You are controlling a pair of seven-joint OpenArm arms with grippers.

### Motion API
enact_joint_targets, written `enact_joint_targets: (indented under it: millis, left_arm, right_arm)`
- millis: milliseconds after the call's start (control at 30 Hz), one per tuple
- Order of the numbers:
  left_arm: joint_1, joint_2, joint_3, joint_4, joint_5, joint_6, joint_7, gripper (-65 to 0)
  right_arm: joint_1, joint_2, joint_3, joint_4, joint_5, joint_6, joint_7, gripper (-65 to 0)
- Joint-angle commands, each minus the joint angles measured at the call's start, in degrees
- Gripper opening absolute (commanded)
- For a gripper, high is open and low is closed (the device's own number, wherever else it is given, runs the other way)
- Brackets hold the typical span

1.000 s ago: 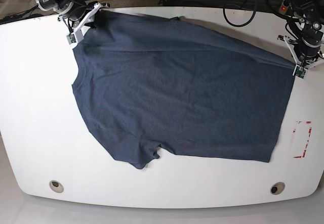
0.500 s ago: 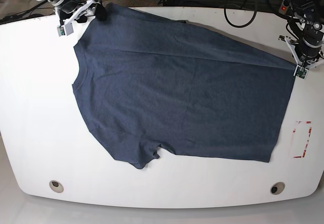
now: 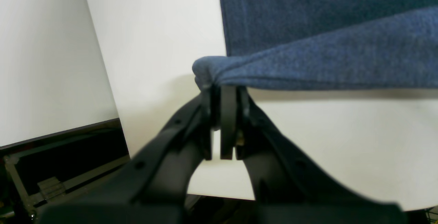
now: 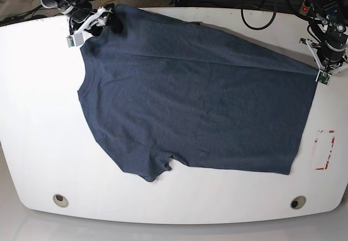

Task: Fold the T-shirt properly
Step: 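Pull the shirt edge with both grippers to smooth it flat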

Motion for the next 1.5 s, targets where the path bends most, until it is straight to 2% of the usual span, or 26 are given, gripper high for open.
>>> enact_joint_targets:
  millis: [0, 167, 233, 333, 433, 500, 533, 733, 967, 1100, 1167, 1300, 1467]
  left_arm:
    - [-0.2, -1.0, -0.3, 0.9, 0.0, 0.6, -0.7, -65.0]
    - [-0.2, -1.0, -0.3, 0.9, 0.0, 0.6, -0.8, -65.0]
    - [-0.2, -0.9, -0.3, 0.9, 0.0, 0.6, -0.8, -65.0]
    - [-0.3, -0.8, -0.3, 0.9, 0.0, 0.6, -0.8, -65.0]
    - [-0.4, -0.8, 0.9, 0.9, 0.0, 0.6, -0.8, -65.0]
    - [-0.3, -0.8, 1.5, 0.9, 0.0, 0.6, -0.8, -65.0]
    - [-0.3, -0.8, 1.6, 0.9, 0.0, 0.6, -0.8, -65.0]
    - [0.2, -0.8, 1.4, 1.3, -0.1, 0.6, -0.7, -65.0]
    - [4.9, -0.6, 1.2, 1.5, -0.4, 0.6, -0.7, -65.0]
    - [8.3, 2.0, -0.2, 1.5, -0.5, 0.6, -0.8, -65.0]
    - [9.6, 3.4, -0.3, 1.5, -0.5, 0.6, -0.8, -65.0]
    - [11.0, 4.7, -0.5, 1.5, -0.5, 0.6, -0.8, -65.0]
    - [9.1, 4.4, -0.6, 1.5, -0.5, 0.6, -0.8, -65.0]
  right_arm:
    - [-1.1, -1.3, -0.3, 0.1, -1.9, -0.4, -2.7, -18.4]
    - [-2.3, -1.8, -0.5, 0.1, -2.0, -0.4, -2.7, -18.7]
    - [-2.3, -1.9, -0.5, 0.1, -2.0, -0.4, -2.7, -22.4]
    - [-2.4, -1.9, -0.5, 0.1, -2.0, -0.4, -2.7, -34.7]
    - [-2.4, -1.9, -0.6, 0.1, -2.0, -0.4, -2.7, -54.7]
    - [-2.3, -1.9, -0.5, 0.1, -2.0, -0.4, -2.7, -63.7]
    - [-2.3, -1.8, -0.5, 0.1, -2.0, -0.4, -2.7, -65.0]
    - [-5.0, -1.7, -0.3, 5.1, -2.0, -0.3, -2.7, -65.0]
    - [-9.5, -1.6, -0.4, 11.9, -2.0, -0.2, -2.7, -65.0]
    - [-10.1, -1.4, -0.1, 12.0, -2.0, -0.2, -2.7, -65.0]
    - [-10.1, -0.1, -0.1, 12.1, -1.9, -0.2, -2.7, -65.0]
    - [-9.9, 0.5, 0.0, 12.2, -1.8, -0.1, -2.7, -65.0]
    - [-8.8, 0.7, 1.2, 12.2, 3.1, -0.1, -2.7, -65.0]
